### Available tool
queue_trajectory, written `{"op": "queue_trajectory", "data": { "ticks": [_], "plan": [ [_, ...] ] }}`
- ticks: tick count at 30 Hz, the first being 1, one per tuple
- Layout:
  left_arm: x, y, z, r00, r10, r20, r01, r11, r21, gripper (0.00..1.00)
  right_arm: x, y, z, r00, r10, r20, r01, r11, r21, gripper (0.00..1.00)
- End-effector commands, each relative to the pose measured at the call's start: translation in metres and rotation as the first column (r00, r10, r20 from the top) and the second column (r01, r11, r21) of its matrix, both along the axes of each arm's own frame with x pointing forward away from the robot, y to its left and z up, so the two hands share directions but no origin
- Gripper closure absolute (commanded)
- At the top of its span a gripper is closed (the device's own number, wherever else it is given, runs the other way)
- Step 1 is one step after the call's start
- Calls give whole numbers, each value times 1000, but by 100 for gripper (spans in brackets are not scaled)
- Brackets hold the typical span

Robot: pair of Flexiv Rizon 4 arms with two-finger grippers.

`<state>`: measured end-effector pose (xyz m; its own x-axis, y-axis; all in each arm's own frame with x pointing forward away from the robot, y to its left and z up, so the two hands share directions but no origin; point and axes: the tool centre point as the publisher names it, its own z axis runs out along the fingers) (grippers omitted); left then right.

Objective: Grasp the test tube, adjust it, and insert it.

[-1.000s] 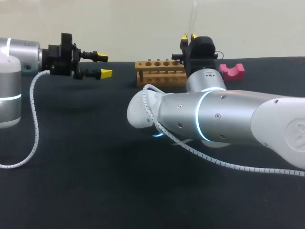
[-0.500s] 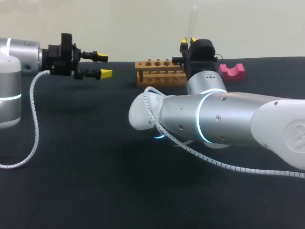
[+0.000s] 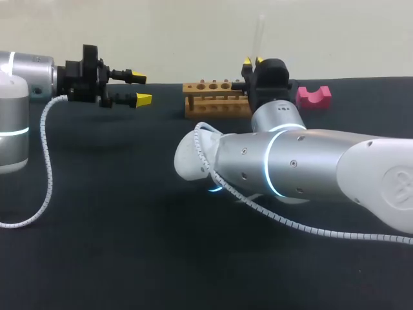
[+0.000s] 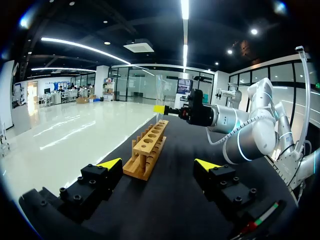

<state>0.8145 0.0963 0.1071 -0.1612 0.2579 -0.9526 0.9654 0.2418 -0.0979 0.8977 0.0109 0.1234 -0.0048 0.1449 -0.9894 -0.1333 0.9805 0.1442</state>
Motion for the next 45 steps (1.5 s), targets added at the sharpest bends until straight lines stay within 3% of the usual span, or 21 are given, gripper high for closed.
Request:
{"op": "queue_trajectory", "data": {
  "ticks": [1, 3, 8, 13, 15, 25, 28, 30, 45],
  "plan": [
    [-1, 0, -1, 1000, 2, 5, -2, 1000, -3, 0, -2, 2, -2, 1000, -3, -1, 3, 1000, 2, 96],
    [-1, 0, -1, 1000, 2, 5, -2, 1000, -3, 0, -2, 3, -3, 1000, -3, -3, 3, 1000, 2, 85],
    [-1, 0, -1, 1000, 2, 5, -2, 1000, -3, 0, -3, 5, -7, 1000, 0, -10, 0, 1000, 3, 89],
    [-1, 0, -1, 1000, 2, 5, -2, 1000, -3, 0, -4, 5, -9, 1000, -1, -15, 1, 1000, 5, 69],
    [-1, 0, -1, 1000, 2, 5, -2, 1000, -3, 0, -4, 5, -9, 1000, -2, -17, 2, 1000, 6, 65],
    [-1, 0, -1, 1000, 2, 5, -2, 1000, -3, 0, -6, 3, -10, 1000, -8, -22, 8, 1000, 7, 59],
    [-1, 0, -1, 1000, 2, 5, -2, 1000, -3, 0, -7, 3, -7, 1000, -8, -19, 8, 1000, 7, 35],
    [-1, 0, -1, 1000, 2, 5, -2, 1000, -3, 0, -8, 2, -4, 1000, -7, -18, 7, 1000, 5, 0],
    [-1, 0, -1, 1000, 2, 5, -2, 1000, -3, 0, -55, -8, 13, 980, 163, -112, -168, 985, -40, 0]
  ]
}}
